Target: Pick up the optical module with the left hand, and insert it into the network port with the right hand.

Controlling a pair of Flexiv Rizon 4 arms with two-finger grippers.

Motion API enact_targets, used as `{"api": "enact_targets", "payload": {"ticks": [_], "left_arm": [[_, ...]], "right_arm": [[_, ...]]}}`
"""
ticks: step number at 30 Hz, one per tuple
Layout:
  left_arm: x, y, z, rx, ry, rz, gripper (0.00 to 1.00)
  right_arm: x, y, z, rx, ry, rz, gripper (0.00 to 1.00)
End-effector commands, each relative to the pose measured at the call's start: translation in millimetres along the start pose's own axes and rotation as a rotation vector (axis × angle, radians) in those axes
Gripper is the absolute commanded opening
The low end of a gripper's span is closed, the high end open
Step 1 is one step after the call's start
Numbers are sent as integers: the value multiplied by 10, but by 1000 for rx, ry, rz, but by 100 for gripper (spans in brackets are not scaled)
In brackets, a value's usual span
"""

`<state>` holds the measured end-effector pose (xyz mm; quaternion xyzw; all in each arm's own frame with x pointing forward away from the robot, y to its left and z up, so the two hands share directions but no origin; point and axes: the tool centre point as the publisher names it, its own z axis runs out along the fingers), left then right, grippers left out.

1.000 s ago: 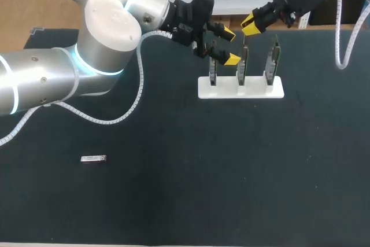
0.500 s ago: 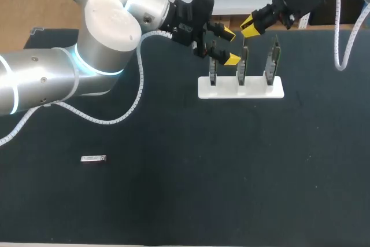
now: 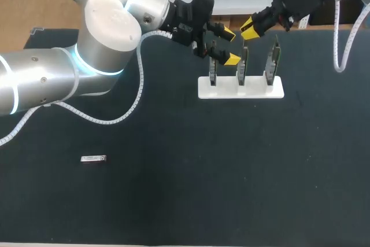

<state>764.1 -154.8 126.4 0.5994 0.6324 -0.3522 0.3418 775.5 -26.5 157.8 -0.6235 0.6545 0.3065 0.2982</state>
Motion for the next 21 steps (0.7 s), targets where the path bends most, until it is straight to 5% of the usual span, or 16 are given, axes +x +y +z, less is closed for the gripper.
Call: {"api": "enact_targets", "payload": {"ticks": [1, 21], "left_arm": [[-8, 13, 5, 2, 4, -2, 100], [-8, 13, 5, 2, 4, -2, 100]], "right_arm": [[10, -15, 17, -5, 0, 3, 0], [28, -12, 36, -9, 7, 5, 0]]}}
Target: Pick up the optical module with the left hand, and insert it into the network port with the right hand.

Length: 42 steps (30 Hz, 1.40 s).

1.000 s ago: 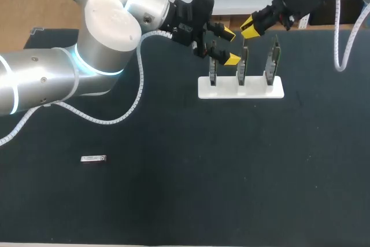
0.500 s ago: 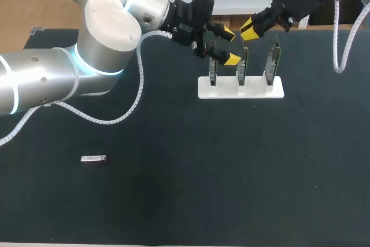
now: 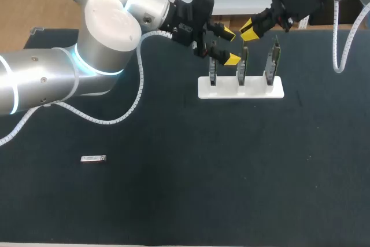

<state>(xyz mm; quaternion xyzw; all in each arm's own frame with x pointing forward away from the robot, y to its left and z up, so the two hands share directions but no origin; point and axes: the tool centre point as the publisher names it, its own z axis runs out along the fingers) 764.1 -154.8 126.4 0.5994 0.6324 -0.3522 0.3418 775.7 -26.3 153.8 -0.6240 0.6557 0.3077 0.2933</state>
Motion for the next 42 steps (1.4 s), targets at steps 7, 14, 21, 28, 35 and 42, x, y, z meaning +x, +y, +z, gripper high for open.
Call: {"api": "enact_targets", "payload": {"ticks": [7, 14, 21, 28, 35, 42], "left_arm": [[-7, 13, 5, 2, 4, -2, 100], [-7, 13, 5, 2, 4, -2, 100], [-7, 13, 5, 2, 4, -2, 100], [-7, 13, 5, 2, 4, -2, 100], [-7, 13, 5, 2, 4, -2, 100], [-7, 13, 5, 2, 4, -2, 100]], "right_arm": [[10, -14, 9, -4, 5, 4, 0], [18, -14, 18, -6, 7, 7, 0], [14, -12, 23, -7, 9, 7, 33], [10, -3, 26, -3, 9, 11, 100], [-31, -3, -41, -3, -35, 31, 100], [-133, -23, -196, -32, -117, 64, 100]]}}
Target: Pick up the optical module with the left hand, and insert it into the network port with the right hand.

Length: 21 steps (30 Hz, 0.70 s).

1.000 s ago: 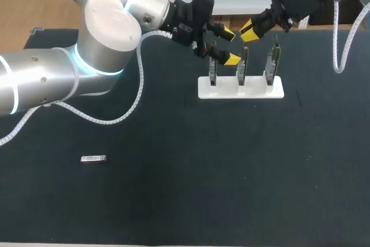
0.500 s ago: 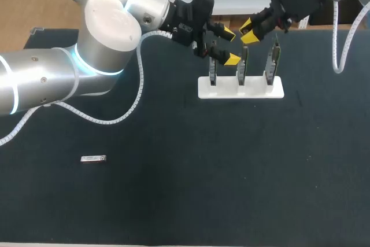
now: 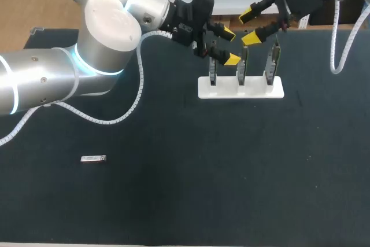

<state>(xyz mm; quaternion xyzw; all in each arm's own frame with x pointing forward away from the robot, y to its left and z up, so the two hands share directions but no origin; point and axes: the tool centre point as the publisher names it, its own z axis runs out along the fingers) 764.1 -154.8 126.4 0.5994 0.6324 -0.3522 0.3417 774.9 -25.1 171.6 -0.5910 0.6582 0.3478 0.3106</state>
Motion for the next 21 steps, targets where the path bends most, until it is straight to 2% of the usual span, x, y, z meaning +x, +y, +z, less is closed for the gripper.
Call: {"api": "enact_targets", "payload": {"ticks": [1, 12, 13, 14, 15, 21], "left_arm": [[-8, 13, 5, 2, 4, -2, 100], [-8, 13, 5, 2, 4, -2, 100], [-8, 13, 5, 2, 4, -2, 100], [-8, 13, 5, 2, 4, -2, 100], [-8, 13, 5, 2, 4, -2, 100], [-8, 13, 5, 2, 4, -2, 100]], "right_arm": [[-13, -36, -112, -29, -41, 10, 100], [-66, -9, -206, -19, -47, -5, 100], [-65, -9, -209, -18, -46, -5, 48], [-64, -9, -212, -15, -45, -9, 26], [-64, -9, -214, -11, -40, -14, 0], [-74, -13, -202, -5, -36, -26, 0]]}}
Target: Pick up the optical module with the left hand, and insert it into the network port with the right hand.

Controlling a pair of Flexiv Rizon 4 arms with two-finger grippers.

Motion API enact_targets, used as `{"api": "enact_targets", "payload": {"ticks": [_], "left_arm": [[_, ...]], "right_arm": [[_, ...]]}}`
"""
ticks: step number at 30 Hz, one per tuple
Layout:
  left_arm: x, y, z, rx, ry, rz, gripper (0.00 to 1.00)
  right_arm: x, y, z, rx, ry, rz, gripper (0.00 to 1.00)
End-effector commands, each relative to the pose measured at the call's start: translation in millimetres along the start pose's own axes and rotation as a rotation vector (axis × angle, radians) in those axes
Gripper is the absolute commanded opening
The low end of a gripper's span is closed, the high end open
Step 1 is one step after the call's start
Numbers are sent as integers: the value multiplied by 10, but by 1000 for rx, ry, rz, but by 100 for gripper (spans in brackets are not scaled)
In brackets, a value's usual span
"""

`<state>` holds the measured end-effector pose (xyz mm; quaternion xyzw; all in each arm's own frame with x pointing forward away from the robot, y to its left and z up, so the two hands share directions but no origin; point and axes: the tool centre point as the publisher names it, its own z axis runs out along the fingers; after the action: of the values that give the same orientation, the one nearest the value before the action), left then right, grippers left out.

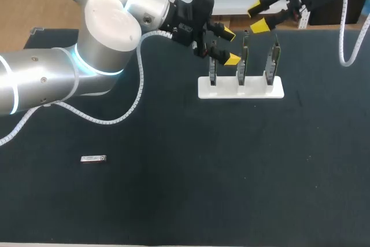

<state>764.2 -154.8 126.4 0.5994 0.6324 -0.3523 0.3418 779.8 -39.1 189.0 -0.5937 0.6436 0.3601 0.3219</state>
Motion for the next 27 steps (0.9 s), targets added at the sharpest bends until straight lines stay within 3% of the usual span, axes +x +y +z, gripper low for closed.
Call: {"api": "enact_targets", "payload": {"ticks": [1, 27], "left_arm": [[-8, 13, 5, 2, 4, -2, 100], [-8, 13, 5, 2, 4, -2, 100]], "right_arm": [[-9, 26, 17, 10, 4, -10, 0], [33, -22, 128, -22, 22, -5, 0]]}}
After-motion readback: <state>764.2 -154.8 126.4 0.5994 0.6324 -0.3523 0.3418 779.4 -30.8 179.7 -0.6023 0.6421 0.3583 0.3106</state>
